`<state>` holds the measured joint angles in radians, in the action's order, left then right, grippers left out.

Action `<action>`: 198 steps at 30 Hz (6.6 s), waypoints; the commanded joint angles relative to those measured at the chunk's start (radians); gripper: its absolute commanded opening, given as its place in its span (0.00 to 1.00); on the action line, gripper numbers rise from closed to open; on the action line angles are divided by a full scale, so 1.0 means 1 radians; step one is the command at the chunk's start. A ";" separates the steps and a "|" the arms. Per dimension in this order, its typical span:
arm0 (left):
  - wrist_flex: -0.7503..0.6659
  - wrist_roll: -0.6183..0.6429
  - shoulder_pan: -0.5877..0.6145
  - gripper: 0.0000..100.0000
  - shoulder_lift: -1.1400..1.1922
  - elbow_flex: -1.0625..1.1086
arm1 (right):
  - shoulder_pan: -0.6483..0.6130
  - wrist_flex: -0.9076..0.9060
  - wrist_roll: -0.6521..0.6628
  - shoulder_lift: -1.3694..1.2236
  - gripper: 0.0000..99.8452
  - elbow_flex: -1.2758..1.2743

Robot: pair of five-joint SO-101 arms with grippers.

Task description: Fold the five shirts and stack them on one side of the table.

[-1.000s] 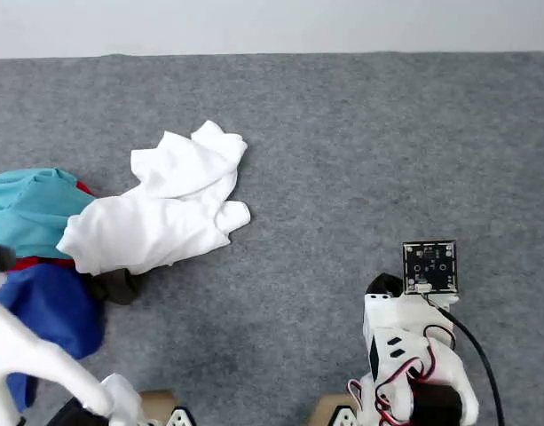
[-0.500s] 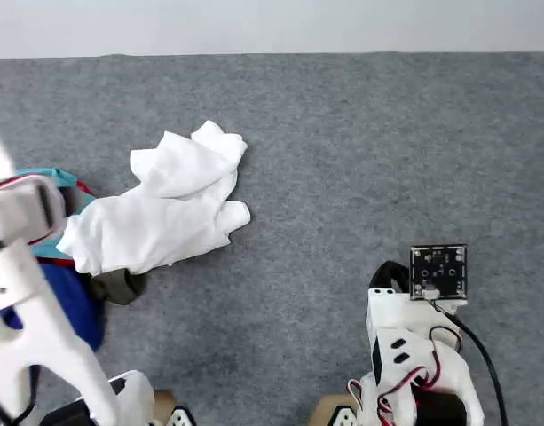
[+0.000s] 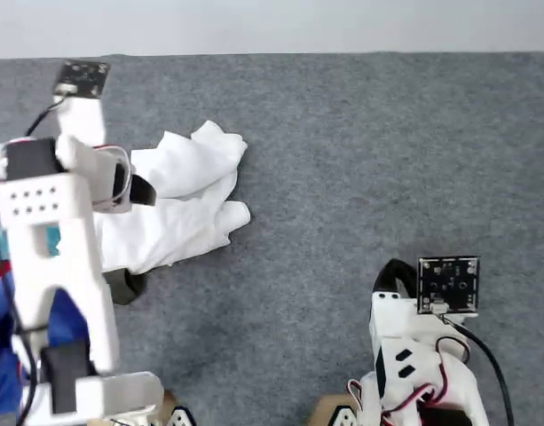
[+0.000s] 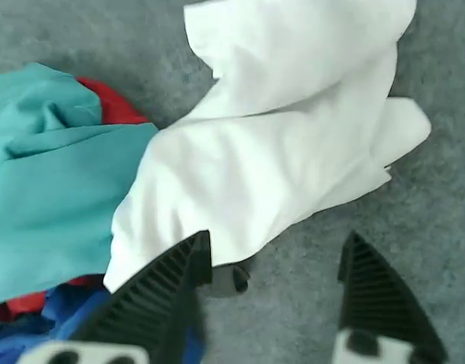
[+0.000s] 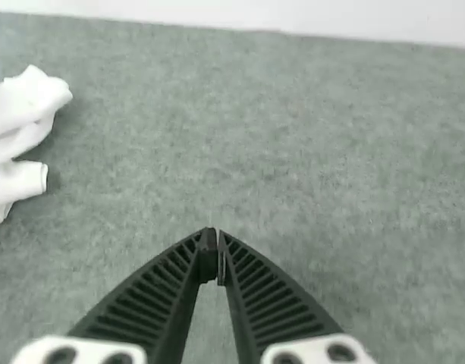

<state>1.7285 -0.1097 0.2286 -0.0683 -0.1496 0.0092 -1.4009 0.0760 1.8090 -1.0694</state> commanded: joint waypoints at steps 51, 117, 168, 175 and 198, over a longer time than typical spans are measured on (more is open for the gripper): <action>0.025 0.044 -0.466 0.00 0.411 -0.568 | 0.005 -0.120 0.005 -0.010 0.01 0.046; 0.025 -0.092 -0.152 0.14 0.169 -0.120 | -0.041 0.318 0.420 -1.478 0.01 0.628; 0.023 -0.091 -0.160 0.14 0.170 -0.120 | -0.183 0.064 0.250 -2.137 0.02 1.260; 0.023 -0.091 -0.161 0.14 0.170 -0.119 | -0.219 0.061 0.348 -1.965 0.01 1.260; 0.023 -0.091 -0.586 0.14 0.160 -0.028 | -0.070 0.015 0.486 -1.658 0.01 1.639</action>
<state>1.7300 -0.1926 -0.2685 0.1511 -0.1711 -0.0813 -1.3564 0.5455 0.1059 0.5125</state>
